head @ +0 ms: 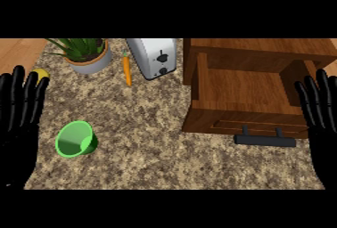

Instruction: Pick up the cup, place it into the drawer and close the drawer

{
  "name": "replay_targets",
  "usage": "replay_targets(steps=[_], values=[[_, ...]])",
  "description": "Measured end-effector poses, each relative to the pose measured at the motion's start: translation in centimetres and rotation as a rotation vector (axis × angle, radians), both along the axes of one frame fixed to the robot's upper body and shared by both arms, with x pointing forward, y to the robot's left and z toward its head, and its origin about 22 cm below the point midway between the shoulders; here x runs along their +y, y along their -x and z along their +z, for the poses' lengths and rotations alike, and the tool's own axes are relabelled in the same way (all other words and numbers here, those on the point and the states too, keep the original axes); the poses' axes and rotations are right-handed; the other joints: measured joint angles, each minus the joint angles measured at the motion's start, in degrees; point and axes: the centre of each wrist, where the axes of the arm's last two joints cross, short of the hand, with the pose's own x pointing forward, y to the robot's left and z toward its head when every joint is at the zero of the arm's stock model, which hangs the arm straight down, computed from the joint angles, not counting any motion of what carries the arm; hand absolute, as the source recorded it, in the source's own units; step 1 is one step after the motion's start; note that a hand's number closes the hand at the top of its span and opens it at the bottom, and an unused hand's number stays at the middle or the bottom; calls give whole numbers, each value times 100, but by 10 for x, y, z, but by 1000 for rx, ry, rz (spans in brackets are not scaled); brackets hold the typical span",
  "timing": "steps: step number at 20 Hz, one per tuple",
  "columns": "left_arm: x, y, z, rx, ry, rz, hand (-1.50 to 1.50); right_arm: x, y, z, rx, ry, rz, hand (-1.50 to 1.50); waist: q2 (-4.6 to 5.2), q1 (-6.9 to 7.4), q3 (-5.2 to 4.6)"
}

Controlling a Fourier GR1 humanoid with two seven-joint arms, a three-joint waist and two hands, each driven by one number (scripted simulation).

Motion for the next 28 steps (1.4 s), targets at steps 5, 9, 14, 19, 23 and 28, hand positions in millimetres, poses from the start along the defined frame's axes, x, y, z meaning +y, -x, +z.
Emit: replay_targets(steps=[5, 9, 14, 19, 23, 28], values=[[23, 6, -7, 10, 10, -39, -150, 5, -4, 2, 6, 17, 17, -150, -44, -127, 247], [31, 13, -18, 85, 102, -117, -150, 7, -4, -3, 47, -36, 65, -150, -56, -169, 311], [43, 18, -33, 143, 169, -161, -150, 10, -3, 4, 73, -60, 96, -150, -61, -206, 338], [48, 11, -31, 154, 186, -172, -150, 11, -11, 2, 79, -67, 101, -150, -62, -223, 347], [40, 8, -33, 164, 196, -172, -150, 13, -15, -3, 78, -68, 104, -150, -62, -227, 349], [44, 7, -36, 178, 200, -160, -150, 12, -14, 0, 79, -72, 114, -150, -63, -230, 350]])
